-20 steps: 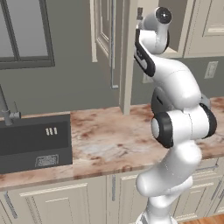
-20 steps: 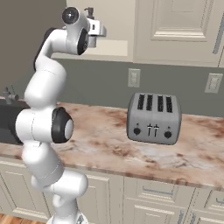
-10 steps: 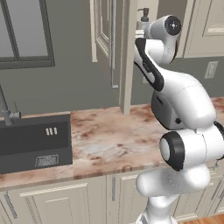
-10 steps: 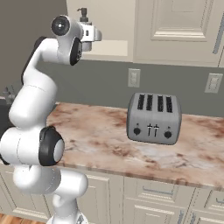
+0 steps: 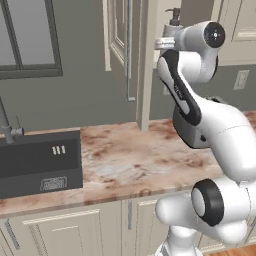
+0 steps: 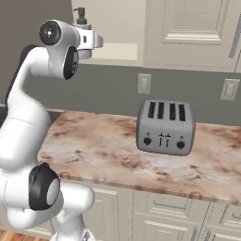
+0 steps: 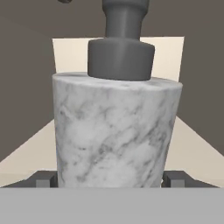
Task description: Locate and retrieve the soap dispenser and soap dispenser from the cabinet. Place them next to the sink.
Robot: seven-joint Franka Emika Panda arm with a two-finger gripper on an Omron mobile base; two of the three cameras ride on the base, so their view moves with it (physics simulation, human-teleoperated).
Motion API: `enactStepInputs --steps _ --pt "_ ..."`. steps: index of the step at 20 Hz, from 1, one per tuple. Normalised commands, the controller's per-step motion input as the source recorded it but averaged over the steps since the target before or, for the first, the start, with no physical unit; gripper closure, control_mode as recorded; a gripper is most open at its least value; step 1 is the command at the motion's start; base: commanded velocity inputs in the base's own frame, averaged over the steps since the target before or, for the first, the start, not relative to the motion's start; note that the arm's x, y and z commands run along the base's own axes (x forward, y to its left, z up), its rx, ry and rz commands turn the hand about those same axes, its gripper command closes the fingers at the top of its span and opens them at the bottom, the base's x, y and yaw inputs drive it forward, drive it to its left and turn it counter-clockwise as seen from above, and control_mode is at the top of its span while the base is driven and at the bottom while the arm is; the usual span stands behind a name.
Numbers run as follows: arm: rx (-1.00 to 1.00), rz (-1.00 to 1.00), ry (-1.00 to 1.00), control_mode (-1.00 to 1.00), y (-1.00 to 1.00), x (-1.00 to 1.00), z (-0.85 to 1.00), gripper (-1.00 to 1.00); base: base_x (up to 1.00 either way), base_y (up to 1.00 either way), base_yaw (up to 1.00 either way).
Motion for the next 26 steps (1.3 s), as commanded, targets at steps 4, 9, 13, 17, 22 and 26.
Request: enactStepInputs --steps 4,9,13,17,22,26 --pt "0.0 0.01 0.03 -1.0 0.0 -0.74 0.05 1.0 0.0 0.0 0.0" --pt "0.0 0.0 0.0 -1.0 0.03 -0.74 -0.08 1.0 0.0 0.0 0.0" --pt "0.0 0.0 0.0 -1.0 0.0 -0.93 -0.34 1.0 0.0 0.0 0.0" --pt "0.0 0.0 0.0 -1.0 0.0 -0.85 -0.54 1.0 0.0 0.0 0.0" --pt "0.0 0.0 -0.09 -1.0 0.0 -0.79 -0.73 1.0 0.0 0.0 0.0" --pt "0.0 0.07 -0.25 -1.0 0.0 -0.3 -0.89 1.0 0.0 0.0 0.0"
